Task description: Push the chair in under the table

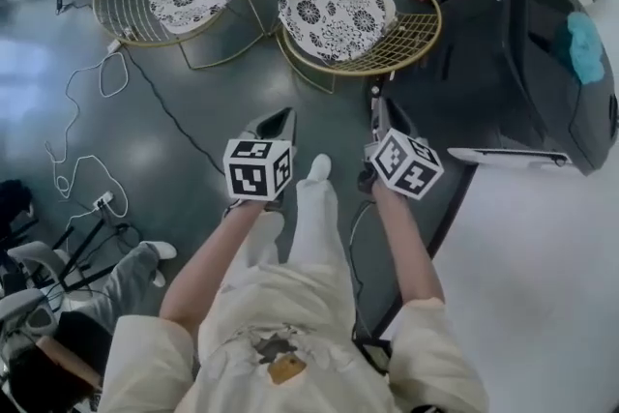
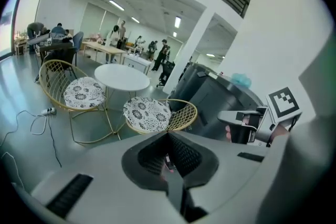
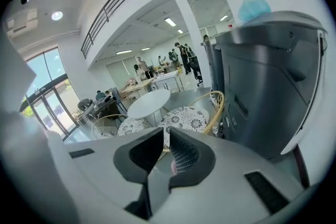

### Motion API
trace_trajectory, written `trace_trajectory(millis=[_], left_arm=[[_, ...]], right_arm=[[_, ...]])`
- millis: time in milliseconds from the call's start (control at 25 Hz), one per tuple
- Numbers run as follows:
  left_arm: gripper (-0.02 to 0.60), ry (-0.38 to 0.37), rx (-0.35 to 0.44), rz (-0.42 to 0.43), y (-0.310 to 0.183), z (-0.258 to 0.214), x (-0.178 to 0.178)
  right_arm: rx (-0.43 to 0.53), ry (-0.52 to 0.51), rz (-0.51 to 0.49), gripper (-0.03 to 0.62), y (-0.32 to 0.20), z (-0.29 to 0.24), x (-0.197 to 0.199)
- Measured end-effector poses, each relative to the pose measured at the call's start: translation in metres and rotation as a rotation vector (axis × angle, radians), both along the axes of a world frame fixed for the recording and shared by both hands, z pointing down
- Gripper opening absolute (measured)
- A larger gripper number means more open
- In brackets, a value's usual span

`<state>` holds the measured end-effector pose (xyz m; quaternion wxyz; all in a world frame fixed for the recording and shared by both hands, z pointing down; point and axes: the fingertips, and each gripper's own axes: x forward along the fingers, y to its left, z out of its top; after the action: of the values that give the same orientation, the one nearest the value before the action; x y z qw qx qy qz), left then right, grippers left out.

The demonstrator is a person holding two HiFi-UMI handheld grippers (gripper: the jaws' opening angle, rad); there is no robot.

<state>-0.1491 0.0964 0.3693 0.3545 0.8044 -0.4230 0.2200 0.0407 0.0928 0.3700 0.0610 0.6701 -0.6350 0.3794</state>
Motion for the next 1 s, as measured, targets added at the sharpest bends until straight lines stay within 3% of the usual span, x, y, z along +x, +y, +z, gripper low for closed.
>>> trace_trajectory(millis=[280, 480, 640, 800, 1000], left_arm=[[0.009, 0.033, 0.072, 0.012, 0.087, -0.077, -0.088], [0.009, 0.054, 0.155, 0.043, 0.145, -0.123, -0.123], [0.009, 0.091, 0.201, 0.032, 0.187, -0.153, -0.151], [0.009, 0.155, 0.145, -0.078, 0.222, -0.147, -0.189], [0.009, 0.109, 0.146, -0.049, 0.245, -0.137, -0.207]], right_arm=[[0.130, 0.047, -0.137, 0.032, 0.078, -0.100, -0.125], [0.224, 0.065, -0.291, 0.018, 0.141, -0.155, -0.215], [0.275, 0.076, -0.438, 0.008, 0.190, -0.174, -0.284], [0.305, 0.075, -0.513, 0.009, 0.214, -0.172, -0.333], [0.304, 0.051, -0.542, 0.009, 0.230, -0.169, -0.361]])
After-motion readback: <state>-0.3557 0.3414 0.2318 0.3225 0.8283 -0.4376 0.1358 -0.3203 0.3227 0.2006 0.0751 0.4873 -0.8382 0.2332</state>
